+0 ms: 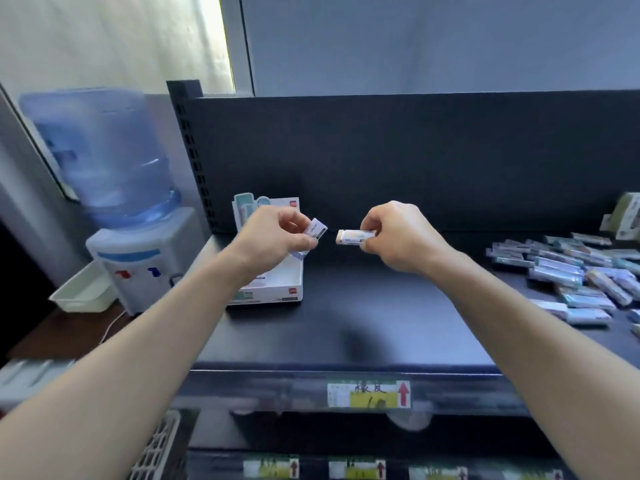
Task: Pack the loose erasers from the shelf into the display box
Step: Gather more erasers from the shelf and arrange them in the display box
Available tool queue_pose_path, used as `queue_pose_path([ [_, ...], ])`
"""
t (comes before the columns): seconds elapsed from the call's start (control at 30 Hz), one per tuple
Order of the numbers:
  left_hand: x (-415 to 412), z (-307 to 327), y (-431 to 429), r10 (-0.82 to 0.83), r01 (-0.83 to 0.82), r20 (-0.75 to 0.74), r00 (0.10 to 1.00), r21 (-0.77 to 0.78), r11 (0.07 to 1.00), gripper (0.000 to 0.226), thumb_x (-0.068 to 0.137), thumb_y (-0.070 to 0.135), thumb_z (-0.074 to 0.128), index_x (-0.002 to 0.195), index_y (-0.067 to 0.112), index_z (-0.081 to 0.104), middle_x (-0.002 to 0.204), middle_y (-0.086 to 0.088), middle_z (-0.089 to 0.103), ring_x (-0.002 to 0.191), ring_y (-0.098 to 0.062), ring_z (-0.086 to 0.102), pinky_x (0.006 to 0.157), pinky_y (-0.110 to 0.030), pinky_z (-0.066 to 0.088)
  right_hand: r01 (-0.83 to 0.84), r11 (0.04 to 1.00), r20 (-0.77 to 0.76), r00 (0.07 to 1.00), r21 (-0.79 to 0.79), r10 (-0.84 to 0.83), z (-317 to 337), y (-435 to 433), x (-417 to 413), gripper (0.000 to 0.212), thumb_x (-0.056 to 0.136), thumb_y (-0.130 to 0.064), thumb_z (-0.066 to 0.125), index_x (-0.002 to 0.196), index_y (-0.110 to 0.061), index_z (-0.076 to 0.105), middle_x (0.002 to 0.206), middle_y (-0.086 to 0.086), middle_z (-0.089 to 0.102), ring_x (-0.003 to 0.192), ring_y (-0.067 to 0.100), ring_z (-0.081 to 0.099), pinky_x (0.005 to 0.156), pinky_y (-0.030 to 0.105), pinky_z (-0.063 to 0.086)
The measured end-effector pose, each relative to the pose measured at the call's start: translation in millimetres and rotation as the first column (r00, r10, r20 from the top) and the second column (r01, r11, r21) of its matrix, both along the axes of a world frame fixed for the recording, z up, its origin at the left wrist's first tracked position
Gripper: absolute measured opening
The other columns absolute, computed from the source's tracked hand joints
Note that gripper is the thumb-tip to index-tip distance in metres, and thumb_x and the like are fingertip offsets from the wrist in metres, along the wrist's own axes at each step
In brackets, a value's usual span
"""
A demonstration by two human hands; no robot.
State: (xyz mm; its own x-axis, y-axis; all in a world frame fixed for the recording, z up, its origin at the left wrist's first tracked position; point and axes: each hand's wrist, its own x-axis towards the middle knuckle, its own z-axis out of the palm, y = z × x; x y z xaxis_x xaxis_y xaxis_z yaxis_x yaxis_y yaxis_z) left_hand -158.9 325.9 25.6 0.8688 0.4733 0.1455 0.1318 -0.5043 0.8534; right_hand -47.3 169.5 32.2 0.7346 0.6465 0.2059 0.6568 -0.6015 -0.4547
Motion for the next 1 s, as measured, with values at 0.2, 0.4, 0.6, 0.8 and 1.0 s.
queue_pose_path([
  [0.2,-41,-2,46,0.106,-0.106,-0.015,0.994,-0.062,0.992,0.011,0.08,0.008,0.073,0.089,0.004,0.069,0.08,0.0,0.068,0.062,-0.004,0.059,0.047,-0.006,0.043,-0.076,0.997,-0.013,0.997,-0.017,0.075,-2,57,-34,0.011,0.084,-0.019,0.064,0.094,-0.015,0.067,0.094,0.005,0.064,0.085,0.025,0.06,0.067,0.03,0.048],
  [0.4,-61,-11,73,0.119,-0.118,-0.004,0.993,-0.169,0.978,0.009,0.083,0.003,0.068,0.091,0.001,0.068,0.082,-0.003,0.07,0.058,0.0,0.066,0.053,-0.011,0.051,-0.111,0.989,-0.025,0.994,-0.102,0.109,-10,90,-52,0.014,0.082,-0.012,0.062,0.093,-0.011,0.069,0.095,0.006,0.065,0.086,0.025,0.061,0.067,0.03,0.049],
  [0.6,-56,-15,79,0.098,-0.105,-0.06,0.993,-0.128,0.986,0.012,0.082,0.005,0.069,0.094,0.003,0.069,0.087,-0.005,0.071,0.077,-0.014,0.067,0.062,-0.016,0.056,-0.172,0.969,-0.022,0.985,-0.179,0.171,-9,100,-48,0.016,0.082,-0.012,0.063,0.096,-0.015,0.069,0.103,0.006,0.065,0.092,0.025,0.06,0.075,0.033,0.052],
  [0.8,-51,-17,82,0.168,-0.173,-0.084,0.982,-0.05,0.984,0.013,0.078,0.005,0.074,0.09,0.004,0.069,0.09,-0.011,0.072,0.078,-0.015,0.066,0.068,-0.019,0.056,-0.288,0.926,-0.041,0.957,-0.245,0.287,-8,112,-41,0.018,0.082,-0.012,0.064,0.098,-0.012,0.071,0.099,0.004,0.066,0.089,0.021,0.06,0.074,0.03,0.051],
  [1.0,-52,-14,81,0.198,-0.2,-0.096,0.976,-0.012,0.98,0.015,0.077,0.0,0.073,0.083,0.013,0.068,0.078,-0.005,0.067,0.069,-0.014,0.06,0.073,-0.029,0.055,-0.409,0.87,-0.081,0.912,-0.276,0.403,-12,125,-35,0.015,0.081,-0.013,0.068,0.095,-0.009,0.072,0.092,0.004,0.068,0.081,0.018,0.058,0.062,0.026,0.047],
])
